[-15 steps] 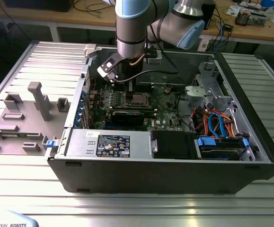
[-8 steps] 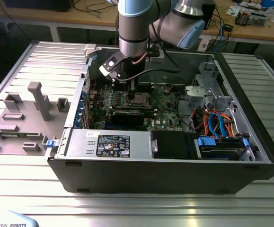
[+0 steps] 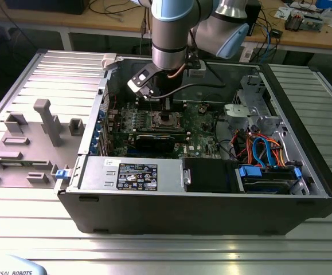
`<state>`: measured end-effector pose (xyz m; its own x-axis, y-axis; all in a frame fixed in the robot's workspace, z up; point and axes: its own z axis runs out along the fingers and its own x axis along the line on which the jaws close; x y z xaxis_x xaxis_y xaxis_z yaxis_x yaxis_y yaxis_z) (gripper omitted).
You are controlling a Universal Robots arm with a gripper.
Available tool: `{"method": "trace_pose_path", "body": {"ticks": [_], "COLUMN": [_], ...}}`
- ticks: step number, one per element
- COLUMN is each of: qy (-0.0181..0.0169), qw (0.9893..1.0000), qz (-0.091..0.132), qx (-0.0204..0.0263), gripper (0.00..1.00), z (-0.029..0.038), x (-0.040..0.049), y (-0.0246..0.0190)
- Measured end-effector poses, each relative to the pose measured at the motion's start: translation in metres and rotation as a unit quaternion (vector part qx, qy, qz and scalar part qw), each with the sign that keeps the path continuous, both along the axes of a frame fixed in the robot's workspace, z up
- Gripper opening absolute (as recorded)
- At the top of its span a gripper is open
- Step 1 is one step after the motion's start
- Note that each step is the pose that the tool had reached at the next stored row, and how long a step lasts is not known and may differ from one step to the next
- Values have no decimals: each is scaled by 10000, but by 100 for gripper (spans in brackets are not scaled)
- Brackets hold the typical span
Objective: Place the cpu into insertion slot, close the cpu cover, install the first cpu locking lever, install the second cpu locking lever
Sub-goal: 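Close the cpu cover, then install the first cpu locking lever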
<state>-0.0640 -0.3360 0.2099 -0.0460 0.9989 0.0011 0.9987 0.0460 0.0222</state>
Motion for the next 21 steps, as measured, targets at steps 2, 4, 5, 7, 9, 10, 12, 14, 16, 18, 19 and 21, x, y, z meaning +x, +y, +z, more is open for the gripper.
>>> {"method": "trace_pose_path", "body": {"ticks": [2,4,5,7,9,10,12,14,16,18,19,21], "qy": [0,0,0,0,0,0,0,0,0,0,0,0], "qw": [10000,10000,10000,10000,10000,10000,10000,10000,10000,10000,10000,10000], "qz": [1,0,0,0,0,0,0,0,0,0,0,0], "qx": [0,0,0,0,0,0,0,0,0,0,1,1], "gripper": [11,11,11,11,11,11,11,11,11,11,11,11], "z": [0,0,0,0,0,0,0,0,2,37,78,149], "x": [19,22,31,39,40,41,42,43,44,44,43,44], "y": [-1,0,0,0,0,0,0,0,1,0,0,0]}}
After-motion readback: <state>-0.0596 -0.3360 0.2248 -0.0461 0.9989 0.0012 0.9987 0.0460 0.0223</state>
